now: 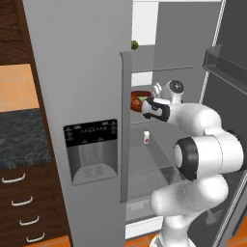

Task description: Pick the chicken drumstick and corn from their plates and place them in the bowl. Then put the bowl in the fridge.

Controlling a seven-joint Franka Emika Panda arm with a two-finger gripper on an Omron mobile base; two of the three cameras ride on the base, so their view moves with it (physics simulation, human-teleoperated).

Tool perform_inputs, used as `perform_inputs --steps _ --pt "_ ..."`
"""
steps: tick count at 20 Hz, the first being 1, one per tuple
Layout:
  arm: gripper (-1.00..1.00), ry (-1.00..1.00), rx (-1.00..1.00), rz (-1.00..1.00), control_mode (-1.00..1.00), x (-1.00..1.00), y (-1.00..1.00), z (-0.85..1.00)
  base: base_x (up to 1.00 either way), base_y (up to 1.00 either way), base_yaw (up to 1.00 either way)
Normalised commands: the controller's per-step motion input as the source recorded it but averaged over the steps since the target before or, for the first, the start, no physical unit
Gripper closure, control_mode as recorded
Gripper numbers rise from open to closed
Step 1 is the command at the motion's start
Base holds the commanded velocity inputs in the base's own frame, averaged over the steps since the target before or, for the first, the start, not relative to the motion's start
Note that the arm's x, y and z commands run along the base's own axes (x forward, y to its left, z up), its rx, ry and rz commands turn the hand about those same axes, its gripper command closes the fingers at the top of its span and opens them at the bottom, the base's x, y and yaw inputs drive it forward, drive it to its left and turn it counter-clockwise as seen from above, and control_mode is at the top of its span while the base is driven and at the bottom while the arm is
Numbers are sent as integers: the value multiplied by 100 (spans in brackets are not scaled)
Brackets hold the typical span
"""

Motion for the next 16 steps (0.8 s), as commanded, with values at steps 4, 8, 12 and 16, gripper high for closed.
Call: perform_inputs --steps 4,8,12,16 --pt "-100 0 -11 17 -100 -100 16 36 0 0 0" --pt "-100 3 -14 11 -100 -100 24 6 0 0 0" --pt "-100 10 -17 2 -100 -100 10 -2 0 0 0" --pt "-100 9 -15 1 -100 -100 0 -17 0 0 0"
